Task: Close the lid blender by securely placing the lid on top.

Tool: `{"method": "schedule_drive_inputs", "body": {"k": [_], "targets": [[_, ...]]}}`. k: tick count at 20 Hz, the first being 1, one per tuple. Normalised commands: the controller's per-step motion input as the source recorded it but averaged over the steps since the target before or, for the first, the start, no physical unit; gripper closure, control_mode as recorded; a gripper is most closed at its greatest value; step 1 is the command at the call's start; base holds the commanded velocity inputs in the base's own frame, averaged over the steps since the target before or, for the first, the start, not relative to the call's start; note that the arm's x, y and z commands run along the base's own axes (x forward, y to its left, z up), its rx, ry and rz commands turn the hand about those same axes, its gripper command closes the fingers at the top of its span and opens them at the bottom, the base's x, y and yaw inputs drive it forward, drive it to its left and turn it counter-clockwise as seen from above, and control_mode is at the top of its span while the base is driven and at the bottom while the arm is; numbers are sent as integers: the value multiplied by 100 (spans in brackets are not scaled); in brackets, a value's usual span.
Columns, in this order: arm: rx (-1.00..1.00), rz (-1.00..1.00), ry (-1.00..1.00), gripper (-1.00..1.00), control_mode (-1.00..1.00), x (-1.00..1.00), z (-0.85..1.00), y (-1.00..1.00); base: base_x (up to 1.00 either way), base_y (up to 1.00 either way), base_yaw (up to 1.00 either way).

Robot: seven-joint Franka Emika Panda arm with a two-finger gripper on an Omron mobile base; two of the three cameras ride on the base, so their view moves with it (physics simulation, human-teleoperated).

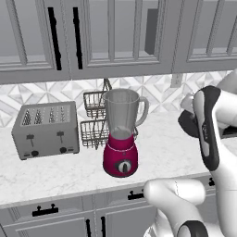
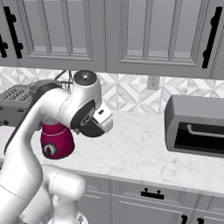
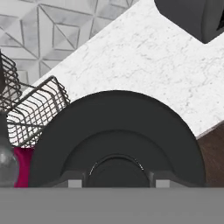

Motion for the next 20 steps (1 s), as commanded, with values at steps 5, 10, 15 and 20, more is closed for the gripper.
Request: {"method": "schedule_drive_inputs", "body": {"k": [5, 10, 15, 20], "targets": [[1, 0, -7, 100, -100, -12, 77, 54, 0, 0, 0], [1, 0, -5, 100, -100, -6, 60, 53, 0, 0, 0], [0, 0, -3, 100, -100, -2, 48, 53, 0, 0, 0], [0, 0, 0, 100, -100, 0, 17, 54, 0, 0, 0]]}}
